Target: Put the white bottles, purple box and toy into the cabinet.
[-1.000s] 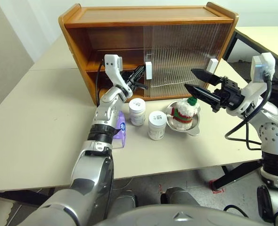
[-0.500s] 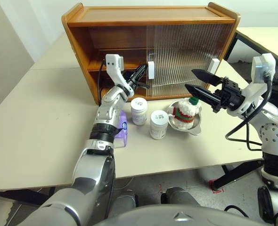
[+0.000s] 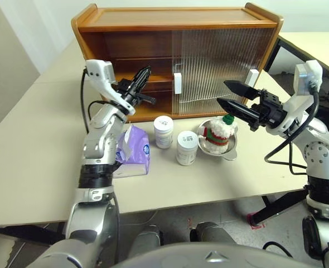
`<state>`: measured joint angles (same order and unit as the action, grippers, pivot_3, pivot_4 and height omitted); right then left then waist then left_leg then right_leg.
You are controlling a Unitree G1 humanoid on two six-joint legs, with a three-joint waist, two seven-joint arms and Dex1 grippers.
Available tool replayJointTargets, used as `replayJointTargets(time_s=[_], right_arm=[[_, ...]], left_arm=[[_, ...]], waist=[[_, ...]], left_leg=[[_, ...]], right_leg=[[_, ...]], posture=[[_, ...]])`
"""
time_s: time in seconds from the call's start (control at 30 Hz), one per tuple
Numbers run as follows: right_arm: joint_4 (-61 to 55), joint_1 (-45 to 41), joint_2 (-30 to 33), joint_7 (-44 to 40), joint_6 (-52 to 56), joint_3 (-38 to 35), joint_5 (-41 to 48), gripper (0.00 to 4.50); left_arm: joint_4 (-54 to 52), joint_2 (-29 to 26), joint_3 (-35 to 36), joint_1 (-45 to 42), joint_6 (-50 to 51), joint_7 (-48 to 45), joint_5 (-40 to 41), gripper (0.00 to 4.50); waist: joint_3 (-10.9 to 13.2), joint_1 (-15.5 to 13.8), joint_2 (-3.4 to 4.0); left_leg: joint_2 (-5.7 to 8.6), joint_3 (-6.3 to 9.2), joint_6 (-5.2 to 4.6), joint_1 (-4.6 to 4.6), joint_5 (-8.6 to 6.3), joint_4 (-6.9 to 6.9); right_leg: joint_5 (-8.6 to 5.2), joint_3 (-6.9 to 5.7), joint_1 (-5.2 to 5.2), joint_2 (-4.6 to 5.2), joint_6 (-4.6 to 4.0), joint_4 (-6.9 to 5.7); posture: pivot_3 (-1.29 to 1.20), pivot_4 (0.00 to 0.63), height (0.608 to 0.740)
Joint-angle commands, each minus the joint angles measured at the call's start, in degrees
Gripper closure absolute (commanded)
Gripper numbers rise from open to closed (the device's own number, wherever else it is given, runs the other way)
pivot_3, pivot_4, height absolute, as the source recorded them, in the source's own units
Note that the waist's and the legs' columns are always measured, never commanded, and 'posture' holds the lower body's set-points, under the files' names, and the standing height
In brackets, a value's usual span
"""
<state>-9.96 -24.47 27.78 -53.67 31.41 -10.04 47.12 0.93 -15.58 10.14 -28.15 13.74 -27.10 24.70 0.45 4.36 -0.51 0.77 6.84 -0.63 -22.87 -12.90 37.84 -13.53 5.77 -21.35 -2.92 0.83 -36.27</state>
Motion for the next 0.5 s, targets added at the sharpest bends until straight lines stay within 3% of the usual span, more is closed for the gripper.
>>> replayJointTargets(time_s=[0.03,0.17,0.37,0.5], right_arm=[[1.3,-1.2,-0.1,-1.0,-0.2,1.0,-0.3,0.0],[2.1,-1.6,-0.4,-1.8,-0.3,1.3,-0.6,0.0],[3.0,-1.9,-0.5,-2.9,-0.3,1.7,-0.8,0.0],[3.2,-1.9,-0.5,-3.2,-0.3,1.9,-0.8,0.0]], left_arm=[[-10.2,-2.7,2.8,9.6,3.2,-1.7,3.9,3.62],[-16.4,-2.9,6.2,18.5,2.9,-0.7,7.2,2.19],[-19.3,-1.6,6.5,30.8,-1.4,-1.6,5.9,0.1],[-21.4,0.0,5.7,37.5,-4.3,-1.9,5.6,0.04]], waist=[[-0.1,-0.1,0.11],[-0.1,-0.4,0.13],[-0.1,-1.6,0.24],[-0.1,-1.7,0.24]], left_leg=[[-0.06,0.04,0.03,0.0,-0.02,-0.02],[-0.1,0.07,0.19,-0.05,-0.12,-0.07],[-0.39,0.16,0.62,0.0,-0.37,-0.09],[-0.51,0.18,1.28,-0.08,-0.75,-0.1]], right_leg=[[0.0,0.02,-0.02,0.01,-0.02,0.0],[-0.11,0.04,-0.16,-0.01,-0.19,-0.03],[-0.11,0.02,-0.38,0.06,-0.5,-0.08],[-0.07,0.02,-0.53,0.04,-0.6,-0.11]], posture=[[-0.1,0.0,0.74],[-0.09,0.001,0.74],[-0.08,0.003,0.74],[-0.06,0.01,0.74]])
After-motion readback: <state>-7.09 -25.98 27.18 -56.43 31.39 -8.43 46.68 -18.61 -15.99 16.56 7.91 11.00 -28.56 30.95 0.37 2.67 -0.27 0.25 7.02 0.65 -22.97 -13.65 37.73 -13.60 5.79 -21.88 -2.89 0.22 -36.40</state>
